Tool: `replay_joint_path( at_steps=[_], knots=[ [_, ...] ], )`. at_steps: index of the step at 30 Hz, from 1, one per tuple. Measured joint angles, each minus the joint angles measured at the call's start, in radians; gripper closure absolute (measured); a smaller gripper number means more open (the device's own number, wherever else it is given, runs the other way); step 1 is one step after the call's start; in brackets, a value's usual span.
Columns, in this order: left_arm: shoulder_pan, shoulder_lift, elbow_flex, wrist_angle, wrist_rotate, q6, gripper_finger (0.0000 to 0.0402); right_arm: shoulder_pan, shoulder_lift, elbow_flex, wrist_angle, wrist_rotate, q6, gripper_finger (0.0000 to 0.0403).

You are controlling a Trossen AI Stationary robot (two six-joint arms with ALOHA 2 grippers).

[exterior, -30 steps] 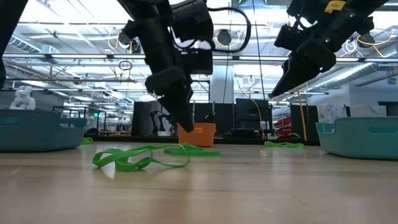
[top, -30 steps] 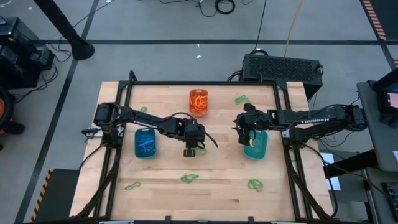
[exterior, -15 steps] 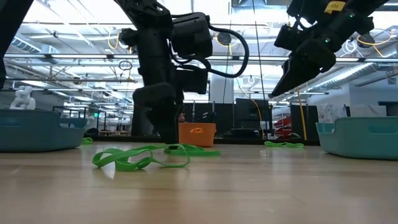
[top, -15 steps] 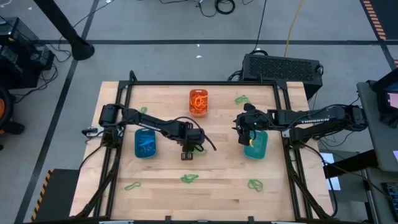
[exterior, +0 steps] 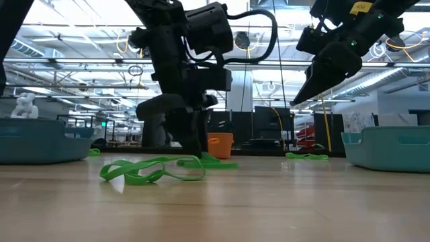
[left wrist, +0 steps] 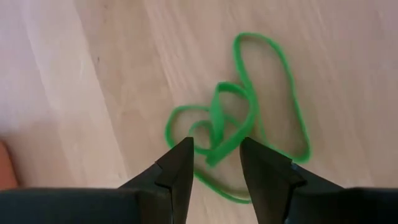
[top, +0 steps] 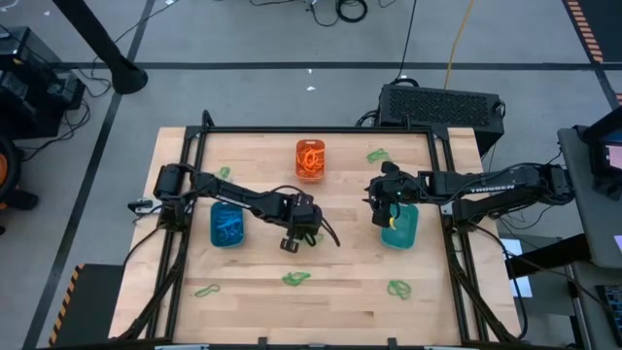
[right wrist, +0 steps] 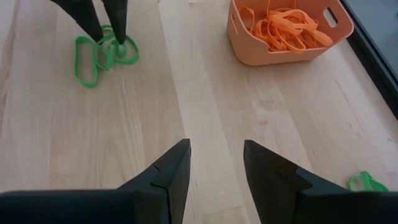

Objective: Sort rubber bands into baskets
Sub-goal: Put the green rubber band into the green bin

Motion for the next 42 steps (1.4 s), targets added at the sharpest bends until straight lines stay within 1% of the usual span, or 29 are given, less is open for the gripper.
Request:
replay_joint_path(
  at_steps=[6,9,12,17,18,24,26,29,31,34,38,40,42],
  knots=[
    [-0.001,0.009,0.0,0.01,0.0,0.017,0.0263,0.0,0.0,0.0,0.001,0.0,-0.001,0.0261],
    [0.002,0.016,0.001,0.027,0.0,0.017,0.0272,0.0,0.0,0.0,0.001,0.0,-0.001,0.0261],
    [0.002,0.023,0.001,0.023,0.0,0.018,0.03,0.0,0.0,0.0,0.001,0.0,0.0,0.0261],
    [0.002,0.011,0.001,0.033,-0.005,0.017,0.0379,0.0,0.0,0.0,0.002,0.0,0.0,0.0261],
    [0.002,0.004,0.007,0.032,-0.012,0.018,0.0389,0.0,0.0,0.0,0.001,0.0,0.0,0.0261],
    [0.001,-0.039,0.049,0.064,-0.037,0.026,0.0395,0.0,0.0,0.0,-0.004,-0.002,0.0,0.0261],
    [0.004,-0.044,0.053,0.133,-0.034,0.025,0.0397,0.0,0.0,0.009,-0.041,-0.005,0.0,0.0261],
    [0.008,-0.041,0.055,0.253,0.026,0.026,0.0398,0.0,0.0,0.067,-0.153,0.001,0.003,0.0261],
    [0.012,-0.019,0.055,0.351,0.05,0.027,0.0399,0.0,-0.007,0.097,-0.203,0.001,0.033,0.0261],
    [0.016,0.023,0.054,0.511,0.08,0.027,0.0399,0.009,-0.028,0.107,-0.259,-0.002,0.076,0.0261],
    [0.017,0.092,0.061,0.759,0.111,0.026,0.04,0.039,-0.075,0.107,-0.413,0.003,0.163,0.0261],
    [0.017,0.144,0.091,0.821,0.114,0.026,0.04,0.058,-0.103,0.107,-0.467,0.007,0.223,0.0261],
    [0.018,0.205,0.153,0.832,0.116,0.025,0.04,0.079,-0.137,0.107,-0.489,0.009,0.262,0.0261]
  ],
)
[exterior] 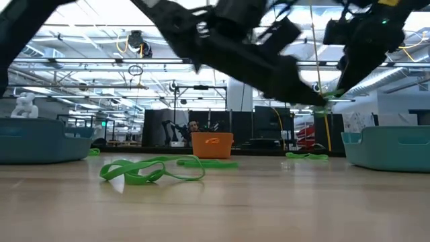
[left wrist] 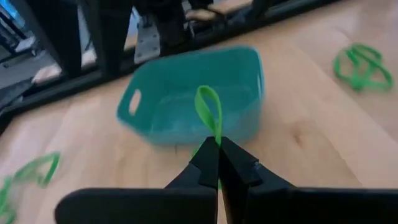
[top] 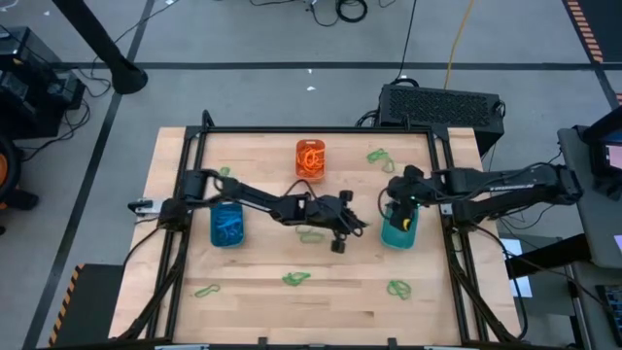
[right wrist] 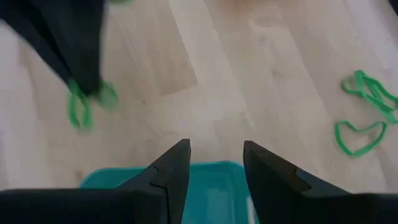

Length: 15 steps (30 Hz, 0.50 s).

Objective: Sort rubber bands into baskets
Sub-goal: Put the green rubber band into the green bin

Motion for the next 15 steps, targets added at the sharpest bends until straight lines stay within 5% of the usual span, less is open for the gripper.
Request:
replay_joint_path(
  at_steps=[15],
  knots=[
    [0.045,0.34,0.491,-0.045,0.081,0.0,0.0401,0.107,-0.239,0.0,-0.265,0.183,0.297,0.0261]
  ],
)
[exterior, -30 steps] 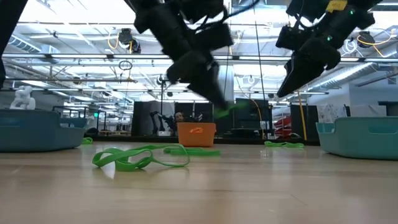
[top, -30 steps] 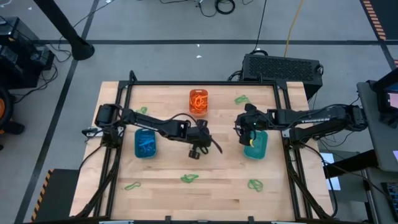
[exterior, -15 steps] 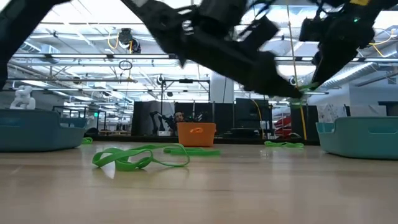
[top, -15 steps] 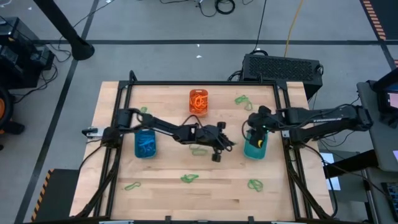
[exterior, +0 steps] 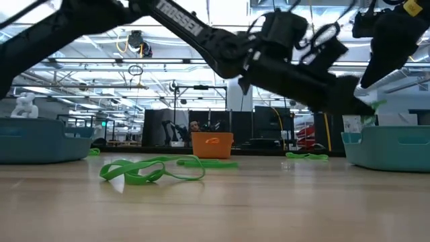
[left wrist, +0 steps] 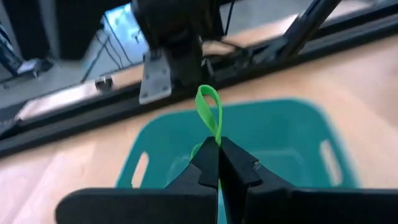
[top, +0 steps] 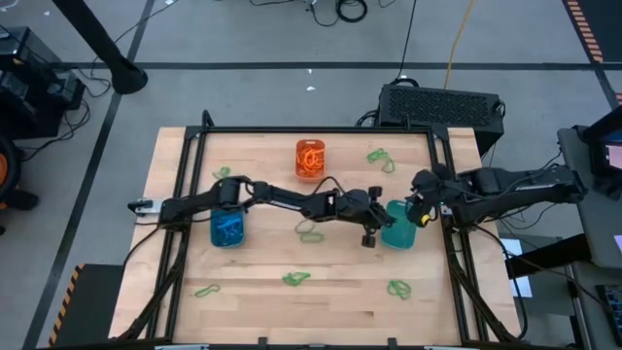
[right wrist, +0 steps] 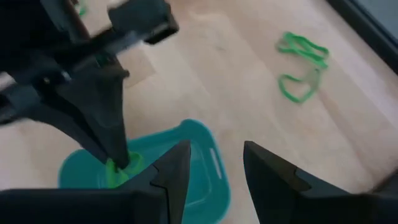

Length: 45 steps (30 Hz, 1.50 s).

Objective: Sort rubber bands into baskets
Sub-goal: Put the green rubber band into the green bin

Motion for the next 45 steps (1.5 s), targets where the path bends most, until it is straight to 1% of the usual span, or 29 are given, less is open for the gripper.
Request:
replay_joint_path(
  at_steps=[4,8,10,15,20,26,29,32,35,40,42,43,45],
  knots=[
    [0.011,0.04,0.067,-0.053,0.025,-0.008,0.0401,0.013,-0.023,-0.019,-0.01,0.018,0.047,0.0261],
    [0.005,0.043,0.073,-0.033,0.037,-0.007,0.04,0.019,-0.023,-0.035,-0.015,0.014,0.047,0.0261],
    [0.003,0.044,0.073,-0.041,0.036,-0.005,0.0392,0.019,-0.023,-0.035,-0.012,0.015,0.046,0.0261],
    [0.004,0.044,0.072,-0.037,0.031,-0.004,0.0362,0.018,-0.023,-0.035,-0.009,0.015,0.046,0.0261],
    [0.007,0.044,0.072,-0.049,0.028,-0.006,0.0322,0.018,-0.023,-0.035,-0.008,0.015,0.045,0.0261],
    [0.005,0.041,0.072,-0.092,0.027,-0.007,0.0281,0.018,-0.023,-0.035,-0.002,0.019,0.043,0.0261],
    [0.009,0.013,0.071,-0.187,0.021,-0.006,0.0274,0.018,-0.023,-0.035,-0.002,0.019,0.043,0.0261],
    [0.018,-0.04,0.072,-0.317,0.021,-0.006,0.0272,0.018,-0.023,-0.035,-0.002,0.019,0.043,0.0261],
    [0.03,-0.099,0.072,-0.538,0.0,0.0,0.0272,0.018,-0.023,-0.035,0.0,0.021,0.028,0.0261],
    [0.055,-0.198,0.071,-0.976,-0.124,0.0,0.0272,0.018,-0.023,-0.035,0.021,0.025,0.002,0.0261],
    [0.069,-0.236,0.071,-1.148,-0.139,-0.008,0.0272,0.017,-0.023,-0.036,0.038,0.025,-0.016,0.0261],
    [0.078,-0.249,0.068,-1.211,-0.14,-0.012,0.0272,0.017,-0.023,-0.035,0.048,0.026,-0.025,0.0261],
    [0.102,-0.295,0.022,-1.296,-0.14,-0.028,0.0272,0.017,-0.022,-0.036,0.067,0.027,-0.043,0.0261]
  ],
)
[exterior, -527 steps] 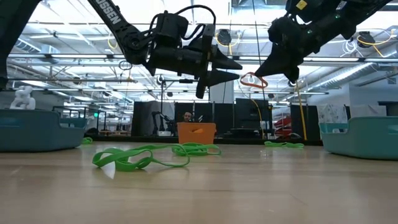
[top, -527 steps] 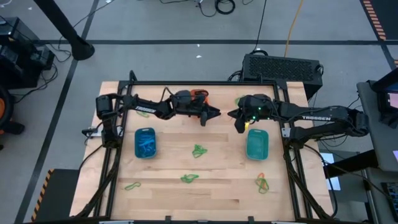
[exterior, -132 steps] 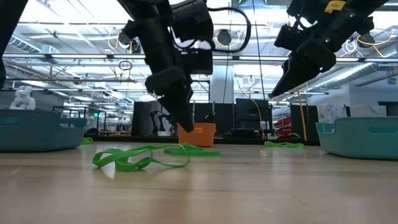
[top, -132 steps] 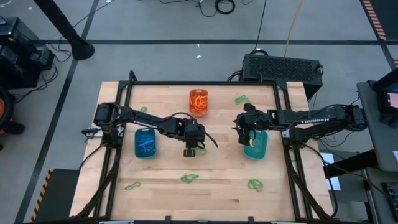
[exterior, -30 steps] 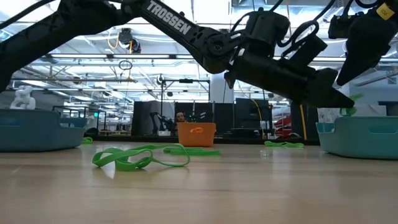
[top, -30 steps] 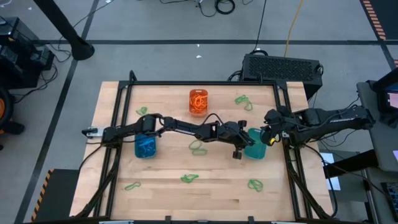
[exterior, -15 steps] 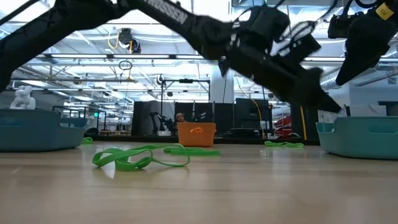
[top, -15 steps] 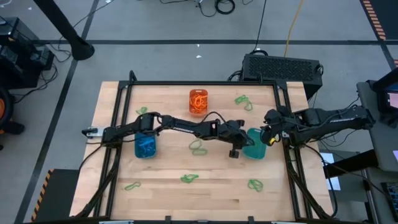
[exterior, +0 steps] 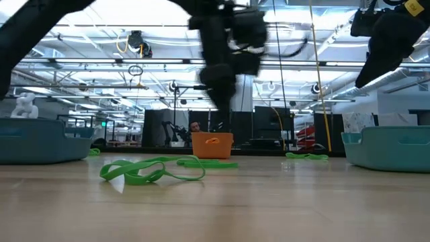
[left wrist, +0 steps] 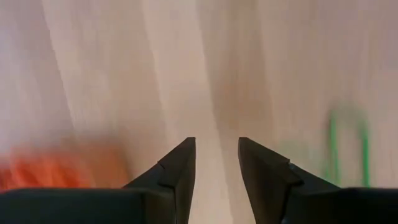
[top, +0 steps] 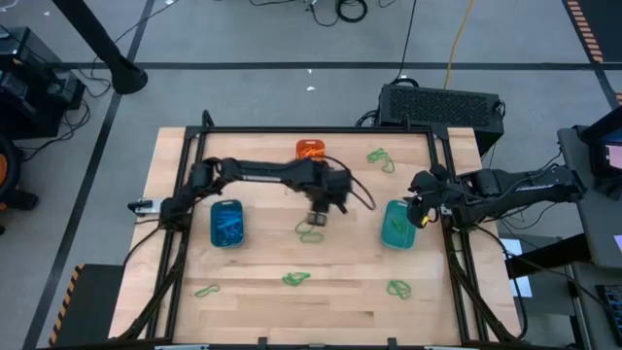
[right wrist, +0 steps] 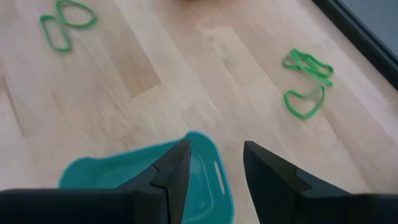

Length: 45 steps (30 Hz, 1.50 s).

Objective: Sort rubber bands into baskets
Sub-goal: Put the green rubber band into the green bin

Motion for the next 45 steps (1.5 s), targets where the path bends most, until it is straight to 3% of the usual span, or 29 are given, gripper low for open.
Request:
replay_joint_path(
  at_steps=[2,11,13,17,20,23,27,34,45],
  knots=[
    [0.035,-0.059,-0.084,-0.047,0.0,-0.007,0.0275,0.0,0.001,0.0,0.012,0.001,-0.004,0.0261],
    [0.227,-0.518,-0.65,0.1,-0.009,-0.13,0.0281,0.0,0.012,0.0,0.015,0.035,-0.024,0.0261],
    [0.264,-0.621,-0.756,0.107,-0.055,-0.137,0.0281,0.0,0.014,0.0,0.015,0.05,-0.024,0.0261],
    [0.325,-0.764,-0.921,0.108,-0.263,-0.162,0.0281,0.0,0.015,0.0,0.028,0.054,-0.041,0.0261],
    [0.391,-0.791,-1.011,0.104,-0.265,-0.173,0.0281,0.0,0.015,0.0,0.07,0.054,-0.065,0.0261],
    [0.454,-0.781,-1.082,0.101,-0.213,-0.184,0.0281,0.0,0.017,0.0,0.111,0.053,-0.08,0.0261],
    [0.524,-0.763,-1.152,0.101,-0.241,-0.152,0.0281,0.0,0.018,0.0,0.127,0.046,-0.08,0.0261],
    [0.595,-0.761,-1.159,0.122,-0.289,-0.155,0.0281,0.0,0.03,0.0,0.126,0.045,-0.073,0.0261],
    [0.685,-0.734,-1.173,0.133,-0.258,-0.114,0.0281,0.0,0.047,0.0,0.126,0.044,-0.087,0.0261]
  ],
)
